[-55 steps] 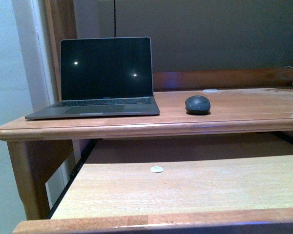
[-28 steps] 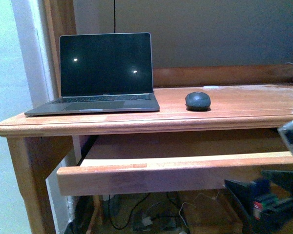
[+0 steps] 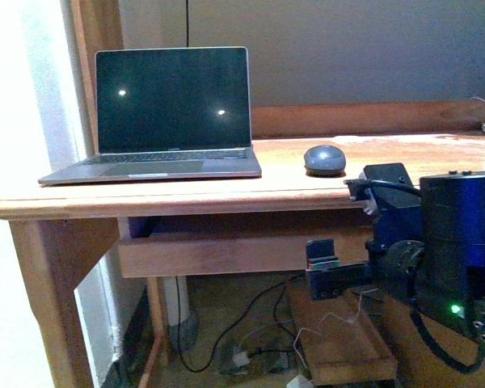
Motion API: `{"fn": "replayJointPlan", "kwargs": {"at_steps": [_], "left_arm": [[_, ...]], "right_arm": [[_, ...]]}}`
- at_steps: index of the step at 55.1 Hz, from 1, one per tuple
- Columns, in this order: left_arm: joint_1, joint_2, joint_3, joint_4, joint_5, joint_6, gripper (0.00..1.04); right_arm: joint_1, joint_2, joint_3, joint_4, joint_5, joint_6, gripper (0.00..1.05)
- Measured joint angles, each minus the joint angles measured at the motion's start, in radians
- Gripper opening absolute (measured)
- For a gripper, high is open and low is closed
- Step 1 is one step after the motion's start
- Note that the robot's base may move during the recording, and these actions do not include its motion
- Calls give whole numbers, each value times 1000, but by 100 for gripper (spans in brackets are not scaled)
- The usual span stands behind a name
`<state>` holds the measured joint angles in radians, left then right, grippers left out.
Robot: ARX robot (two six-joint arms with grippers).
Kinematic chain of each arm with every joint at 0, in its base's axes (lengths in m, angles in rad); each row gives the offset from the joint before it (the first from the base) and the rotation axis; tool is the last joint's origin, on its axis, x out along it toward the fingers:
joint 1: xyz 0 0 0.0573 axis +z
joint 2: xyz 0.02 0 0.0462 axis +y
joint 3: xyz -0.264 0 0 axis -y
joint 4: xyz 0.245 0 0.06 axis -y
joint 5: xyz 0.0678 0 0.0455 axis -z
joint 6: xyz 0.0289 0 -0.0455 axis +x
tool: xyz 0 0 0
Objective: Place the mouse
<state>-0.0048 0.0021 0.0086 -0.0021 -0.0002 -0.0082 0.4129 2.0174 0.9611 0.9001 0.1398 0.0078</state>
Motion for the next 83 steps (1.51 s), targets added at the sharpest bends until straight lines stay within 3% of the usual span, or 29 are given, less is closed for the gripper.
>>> {"fn": "replayJointPlan", "kwargs": {"at_steps": [7, 16, 26, 32, 40, 46, 51, 59, 65, 67, 83], "left_arm": [[0, 0, 0, 0, 0, 0, 97], [0, 0, 0, 0, 0, 0, 97], [0, 0, 0, 0, 0, 0, 97], [0, 0, 0, 0, 0, 0, 97], [0, 0, 0, 0, 0, 0, 97], [0, 0, 0, 0, 0, 0, 97], [0, 0, 0, 0, 0, 0, 97], [0, 0, 0, 0, 0, 0, 97], [0, 0, 0, 0, 0, 0, 97], [0, 0, 0, 0, -1, 0, 97], [0, 0, 0, 0, 0, 0, 97]], "right_arm": [[-6, -10, 0, 1, -13, 21, 97], [-46, -105, -85, 8, -101, 92, 97], [-79, -377, -341, 41, -217, 184, 97], [-79, -665, -602, 24, -280, 238, 97], [-51, -997, -815, -69, -226, 302, 97], [26, -1262, -910, -220, -123, 326, 97], [60, -1417, -945, -307, -89, 338, 97], [70, -1481, -942, -317, -53, 332, 97], [100, -1515, -946, -420, 255, 167, 81], [80, -1535, -947, -437, 295, 132, 76], [-116, -1745, -947, -629, 143, 12, 29]]}}
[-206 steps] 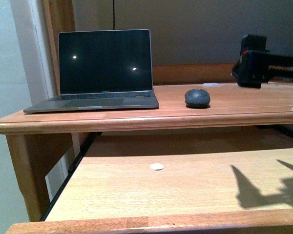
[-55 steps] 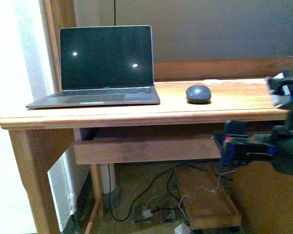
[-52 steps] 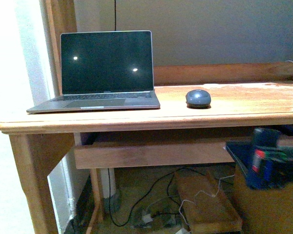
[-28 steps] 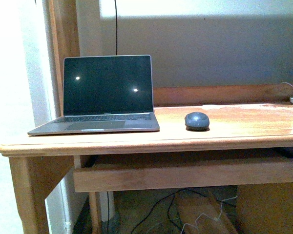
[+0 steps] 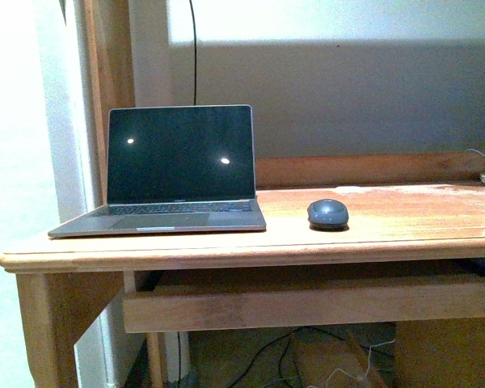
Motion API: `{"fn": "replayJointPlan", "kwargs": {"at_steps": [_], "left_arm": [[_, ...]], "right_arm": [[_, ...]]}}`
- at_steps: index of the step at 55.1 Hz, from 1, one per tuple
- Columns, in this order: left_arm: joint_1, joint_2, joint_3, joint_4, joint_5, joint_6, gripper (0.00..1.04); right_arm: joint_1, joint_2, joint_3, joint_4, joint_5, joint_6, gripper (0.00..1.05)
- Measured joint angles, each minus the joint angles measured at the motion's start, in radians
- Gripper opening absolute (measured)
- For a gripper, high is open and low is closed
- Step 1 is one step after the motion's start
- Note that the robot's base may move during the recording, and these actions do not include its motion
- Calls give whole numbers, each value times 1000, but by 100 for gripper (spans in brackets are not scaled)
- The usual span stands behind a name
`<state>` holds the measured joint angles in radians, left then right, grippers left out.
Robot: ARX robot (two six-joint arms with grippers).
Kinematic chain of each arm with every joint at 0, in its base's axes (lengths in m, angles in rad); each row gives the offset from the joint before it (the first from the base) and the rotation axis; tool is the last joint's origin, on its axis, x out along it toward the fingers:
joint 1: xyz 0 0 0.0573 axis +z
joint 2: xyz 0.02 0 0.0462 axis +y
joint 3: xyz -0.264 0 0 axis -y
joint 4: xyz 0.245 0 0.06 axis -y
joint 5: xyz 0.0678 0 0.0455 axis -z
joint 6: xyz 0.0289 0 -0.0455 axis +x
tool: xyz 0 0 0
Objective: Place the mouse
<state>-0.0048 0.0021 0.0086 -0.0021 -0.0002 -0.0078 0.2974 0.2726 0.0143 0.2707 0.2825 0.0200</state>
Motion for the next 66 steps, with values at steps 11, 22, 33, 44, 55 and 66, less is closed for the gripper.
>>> {"fn": "replayJointPlan", "kwargs": {"at_steps": [11, 22, 33, 44, 55, 66], "left_arm": [[0, 0, 0, 0, 0, 0, 97], [0, 0, 0, 0, 1, 0, 97], [0, 0, 0, 0, 0, 0, 97], [0, 0, 0, 0, 0, 0, 97], [0, 0, 0, 0, 0, 0, 97], [0, 0, 0, 0, 0, 0, 97]], "right_arm": [[-86, -98, 0, -100, -76, -13, 3], [-169, -259, 0, -261, -183, -15, 3], [-290, -266, 0, -270, -279, -17, 3], [-291, -267, 0, -271, -280, -17, 3], [-292, -267, 0, -271, -280, -18, 23], [-293, -267, 0, -271, -280, -18, 56]]}}
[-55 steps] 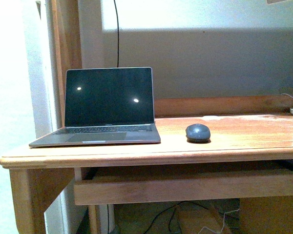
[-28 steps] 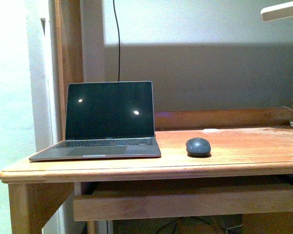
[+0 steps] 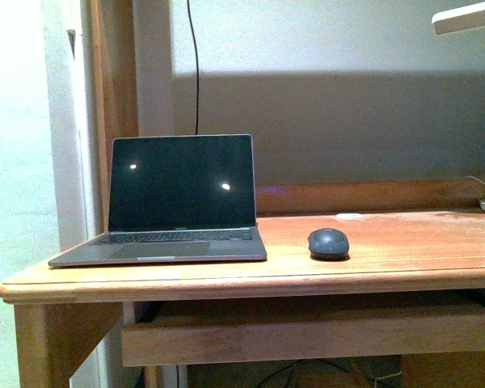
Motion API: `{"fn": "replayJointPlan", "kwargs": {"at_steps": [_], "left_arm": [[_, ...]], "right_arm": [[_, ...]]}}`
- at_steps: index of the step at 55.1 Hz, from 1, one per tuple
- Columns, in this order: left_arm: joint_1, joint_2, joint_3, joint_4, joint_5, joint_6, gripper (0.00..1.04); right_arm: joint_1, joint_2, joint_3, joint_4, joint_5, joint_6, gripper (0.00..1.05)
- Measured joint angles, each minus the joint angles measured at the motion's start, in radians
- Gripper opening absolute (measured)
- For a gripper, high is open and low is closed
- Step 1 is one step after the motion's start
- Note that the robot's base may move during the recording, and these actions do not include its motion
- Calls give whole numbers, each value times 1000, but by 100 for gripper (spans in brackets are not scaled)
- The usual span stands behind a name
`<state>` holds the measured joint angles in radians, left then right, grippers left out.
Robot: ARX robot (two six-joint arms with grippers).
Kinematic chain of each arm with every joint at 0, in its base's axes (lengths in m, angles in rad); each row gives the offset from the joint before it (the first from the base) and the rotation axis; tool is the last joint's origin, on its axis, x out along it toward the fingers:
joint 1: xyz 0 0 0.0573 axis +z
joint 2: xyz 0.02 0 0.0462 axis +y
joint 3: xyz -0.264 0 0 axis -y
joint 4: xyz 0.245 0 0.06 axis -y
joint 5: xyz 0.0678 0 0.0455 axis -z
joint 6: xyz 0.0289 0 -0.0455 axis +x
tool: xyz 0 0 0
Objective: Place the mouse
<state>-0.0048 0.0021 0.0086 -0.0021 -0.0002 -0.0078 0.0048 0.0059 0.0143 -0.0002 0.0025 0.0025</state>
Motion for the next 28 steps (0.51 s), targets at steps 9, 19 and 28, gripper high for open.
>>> {"fn": "replayJointPlan", "kwargs": {"at_steps": [9, 19, 28], "left_arm": [[0, 0, 0, 0, 0, 0, 97], [0, 0, 0, 0, 0, 0, 97], [0, 0, 0, 0, 0, 0, 97]], "right_arm": [[0, 0, 0, 0, 0, 0, 88], [0, 0, 0, 0, 0, 0, 97], [0, 0, 0, 0, 0, 0, 97]]}}
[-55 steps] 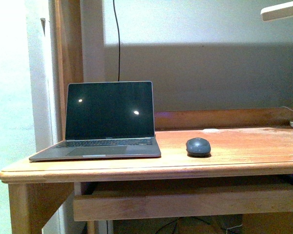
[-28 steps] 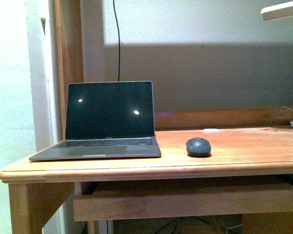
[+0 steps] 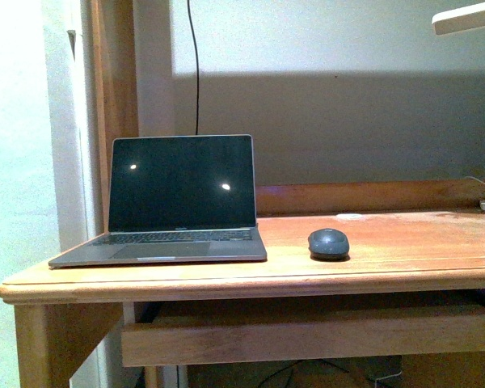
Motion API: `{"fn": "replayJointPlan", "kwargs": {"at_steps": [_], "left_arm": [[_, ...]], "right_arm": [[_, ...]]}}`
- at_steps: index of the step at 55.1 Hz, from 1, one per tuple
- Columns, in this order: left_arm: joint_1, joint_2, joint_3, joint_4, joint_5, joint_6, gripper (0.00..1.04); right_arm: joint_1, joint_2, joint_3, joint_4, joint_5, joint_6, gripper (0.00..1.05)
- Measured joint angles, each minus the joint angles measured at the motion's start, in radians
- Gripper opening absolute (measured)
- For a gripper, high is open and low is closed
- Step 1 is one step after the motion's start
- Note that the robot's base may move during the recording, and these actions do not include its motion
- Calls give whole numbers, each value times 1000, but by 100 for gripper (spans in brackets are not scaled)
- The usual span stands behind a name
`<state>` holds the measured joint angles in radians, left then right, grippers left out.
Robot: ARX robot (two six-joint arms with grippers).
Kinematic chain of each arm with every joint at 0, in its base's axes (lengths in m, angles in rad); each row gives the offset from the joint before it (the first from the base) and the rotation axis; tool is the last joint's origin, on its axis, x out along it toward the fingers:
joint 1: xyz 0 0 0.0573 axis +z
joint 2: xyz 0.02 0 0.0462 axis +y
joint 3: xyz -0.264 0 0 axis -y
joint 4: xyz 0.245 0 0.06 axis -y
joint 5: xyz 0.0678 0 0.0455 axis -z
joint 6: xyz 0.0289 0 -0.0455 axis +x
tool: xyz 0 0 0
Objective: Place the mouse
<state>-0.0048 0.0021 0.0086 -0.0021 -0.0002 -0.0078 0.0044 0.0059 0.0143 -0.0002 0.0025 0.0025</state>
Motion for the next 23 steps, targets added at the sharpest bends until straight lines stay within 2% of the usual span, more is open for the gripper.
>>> {"fn": "replayJointPlan", "kwargs": {"at_steps": [23], "left_arm": [[0, 0, 0, 0, 0, 0, 97]], "right_arm": [[0, 0, 0, 0, 0, 0, 97]]}}
